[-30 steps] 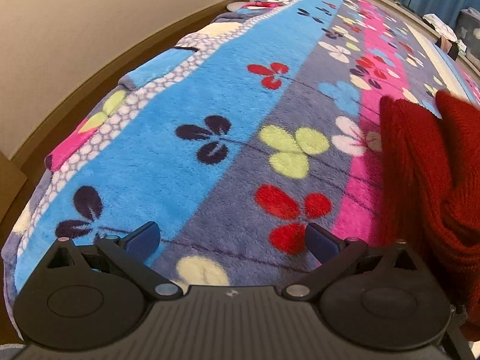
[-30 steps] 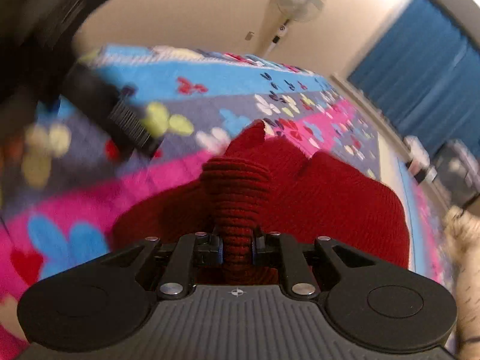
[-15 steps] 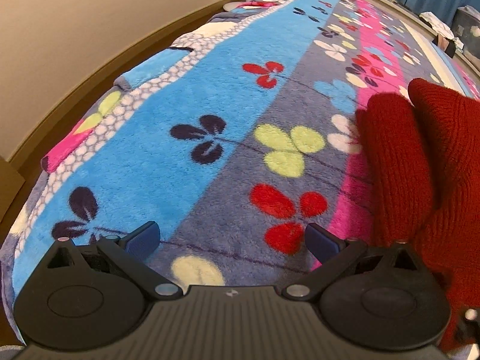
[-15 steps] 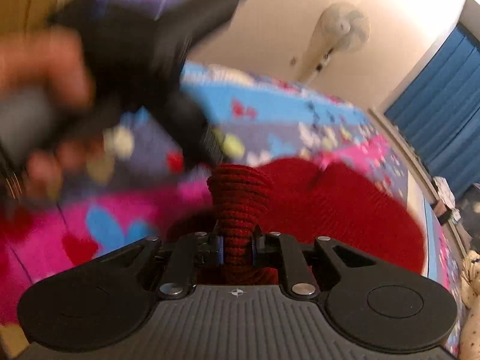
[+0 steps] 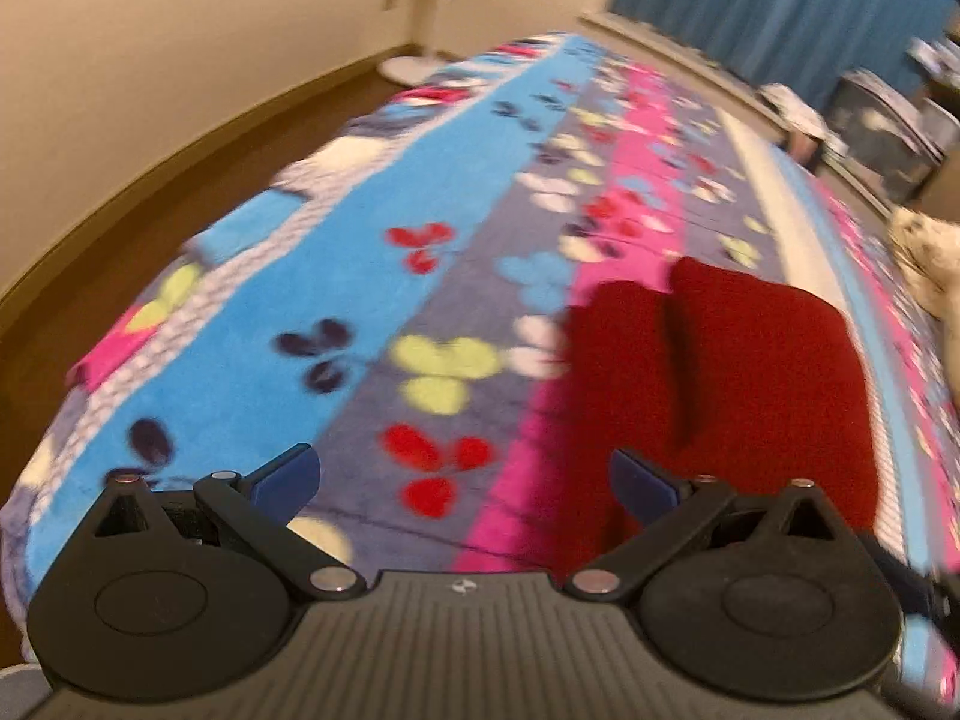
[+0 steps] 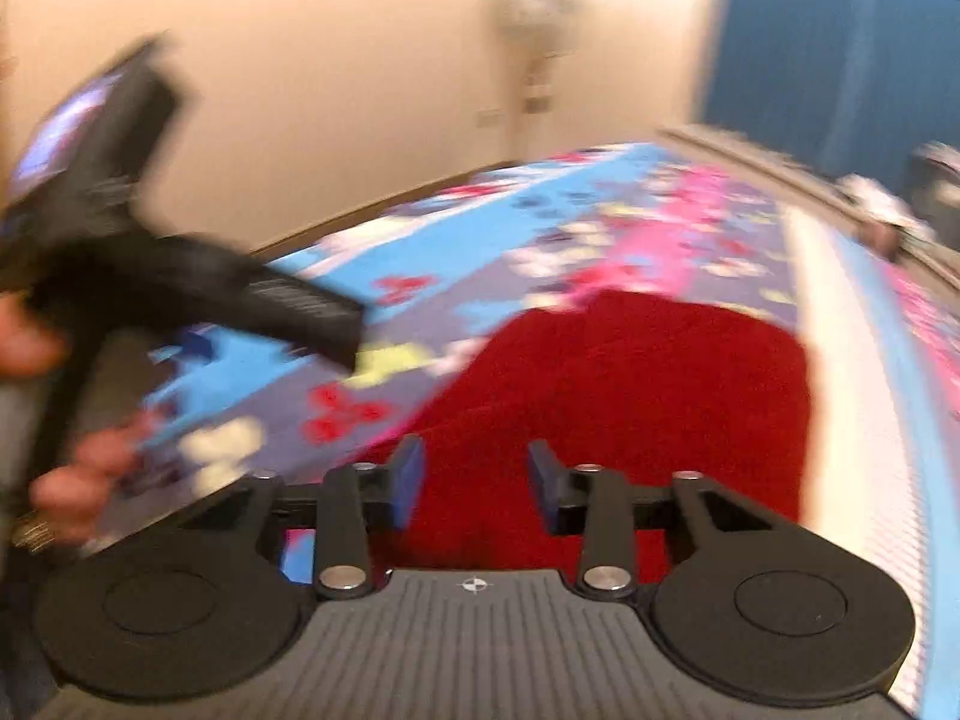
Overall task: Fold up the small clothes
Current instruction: 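Open the right gripper, release the fold and lift both tools away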
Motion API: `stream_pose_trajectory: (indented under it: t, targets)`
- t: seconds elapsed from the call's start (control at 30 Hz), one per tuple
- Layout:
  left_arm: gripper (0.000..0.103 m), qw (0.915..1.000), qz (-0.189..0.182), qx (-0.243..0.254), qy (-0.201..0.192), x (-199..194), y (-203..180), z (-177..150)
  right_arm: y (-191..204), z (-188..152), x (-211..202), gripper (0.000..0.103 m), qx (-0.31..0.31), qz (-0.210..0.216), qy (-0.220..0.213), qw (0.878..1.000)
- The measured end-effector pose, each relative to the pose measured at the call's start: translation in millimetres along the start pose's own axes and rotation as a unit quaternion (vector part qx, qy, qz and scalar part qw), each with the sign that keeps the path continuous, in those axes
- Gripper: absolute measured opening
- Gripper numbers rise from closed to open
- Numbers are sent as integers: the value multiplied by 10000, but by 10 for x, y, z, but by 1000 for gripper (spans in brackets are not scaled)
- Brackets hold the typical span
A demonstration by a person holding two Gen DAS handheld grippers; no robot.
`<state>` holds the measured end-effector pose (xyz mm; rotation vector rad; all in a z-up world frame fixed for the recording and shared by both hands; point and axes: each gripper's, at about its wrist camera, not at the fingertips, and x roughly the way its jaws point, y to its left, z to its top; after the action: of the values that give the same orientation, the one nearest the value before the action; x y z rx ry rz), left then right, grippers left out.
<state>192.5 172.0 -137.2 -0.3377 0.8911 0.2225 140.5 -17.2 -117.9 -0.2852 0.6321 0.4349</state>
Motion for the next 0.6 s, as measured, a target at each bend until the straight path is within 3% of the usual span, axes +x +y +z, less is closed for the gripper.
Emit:
stream_pose_trajectory:
  t: [0.07, 0.1, 0.17, 0.27, 0.37, 0.47, 0.53, 0.6]
  targets:
    - [103, 9989, 194, 406, 136, 92, -241, -61, -102, -20, 156, 30, -42, -282, 351, 9990]
    - [103, 9969, 399, 655, 182, 181, -345, -128, -131, -68, 304, 30, -47, -89, 749, 9971]
    - [103, 9846, 1124, 1274, 421, 473, -500, -360, -117, -276, 667, 30, 54, 221, 1429, 9895]
    - [103, 9893, 957, 1048, 324, 480, -353, -505, 4, -417, 720, 30, -90, 100, 1273, 9918]
    - [103, 9906, 861, 927, 512, 281, -287, -420, -109, -205, 536, 32, 545, 248, 1269, 9901]
    - [103, 9870, 906, 1231, 503, -117, -316, -419, -175, -112, -7, 50, 626, 221, 1036, 9924]
    - [103, 9857, 801, 1385, 522, -354, -325, -472, -212, -113, -535, 71, 805, 229, 722, 9939]
    - [103, 9848, 720, 1480, 549, -630, -364, -604, -206, -208, -1055, 82, 1012, 232, 419, 9937]
